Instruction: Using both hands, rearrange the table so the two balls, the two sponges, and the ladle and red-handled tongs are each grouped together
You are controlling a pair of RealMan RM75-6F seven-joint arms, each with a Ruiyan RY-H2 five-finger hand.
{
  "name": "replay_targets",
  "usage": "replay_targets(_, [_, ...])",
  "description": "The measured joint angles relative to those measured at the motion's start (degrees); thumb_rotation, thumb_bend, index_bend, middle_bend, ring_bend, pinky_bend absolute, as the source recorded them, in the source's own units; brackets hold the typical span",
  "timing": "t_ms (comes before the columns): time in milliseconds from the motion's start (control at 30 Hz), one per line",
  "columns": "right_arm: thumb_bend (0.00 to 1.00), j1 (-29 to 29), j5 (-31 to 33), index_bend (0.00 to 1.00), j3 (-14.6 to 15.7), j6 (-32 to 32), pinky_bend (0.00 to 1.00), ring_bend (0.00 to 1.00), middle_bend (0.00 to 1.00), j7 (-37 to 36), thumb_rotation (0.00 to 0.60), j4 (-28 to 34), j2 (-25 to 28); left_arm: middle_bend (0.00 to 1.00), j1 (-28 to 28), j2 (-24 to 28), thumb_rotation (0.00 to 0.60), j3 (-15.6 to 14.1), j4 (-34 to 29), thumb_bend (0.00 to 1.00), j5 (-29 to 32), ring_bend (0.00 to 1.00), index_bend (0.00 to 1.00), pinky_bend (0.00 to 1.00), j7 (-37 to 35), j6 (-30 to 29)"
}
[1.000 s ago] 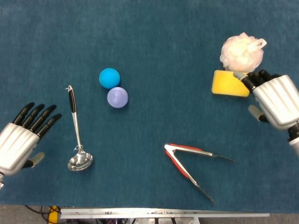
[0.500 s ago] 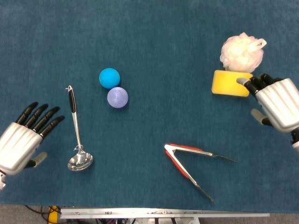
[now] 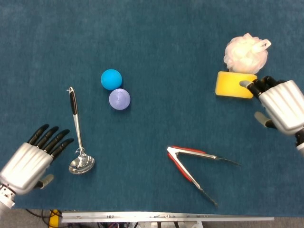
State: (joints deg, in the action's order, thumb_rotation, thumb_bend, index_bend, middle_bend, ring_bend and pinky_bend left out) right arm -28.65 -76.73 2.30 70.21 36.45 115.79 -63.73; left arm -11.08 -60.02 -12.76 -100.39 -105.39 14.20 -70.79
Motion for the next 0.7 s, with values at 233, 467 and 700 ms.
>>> replay_targets(233, [0.20,0.5,-0.8,0.25,-0.5,-0.8,0.64,0.34,0.41,-1.9,0.600,-1.1,0.2,0.05,1.6,-2.3,0.600,-0.6,-1.5,0.22,0.5,0.02,0.10,0.05,4.3,0.2])
replay_targets(467, [0.20,1.2,-1.4,0.26,-0.6,-1.3,0.64,0.34,0.41,-3.8,0.600,-2.4,0.7,0.06,1.7,-5.9,0.600,-0.6,-0.1,0.22,0.3,0.02,0.14,0.05,4.4,1.2])
replay_targets(700, [0.20,2.2,-2.1,0.26,-0.9,-1.5,0.64,0.34,0.41,-5.4,0.600,-3.5,1.1,0.07,0.3,-8.9,0.600,-0.5,5.1,0.22,-1.4,0.02,0.17,0.05,0.0,1.4])
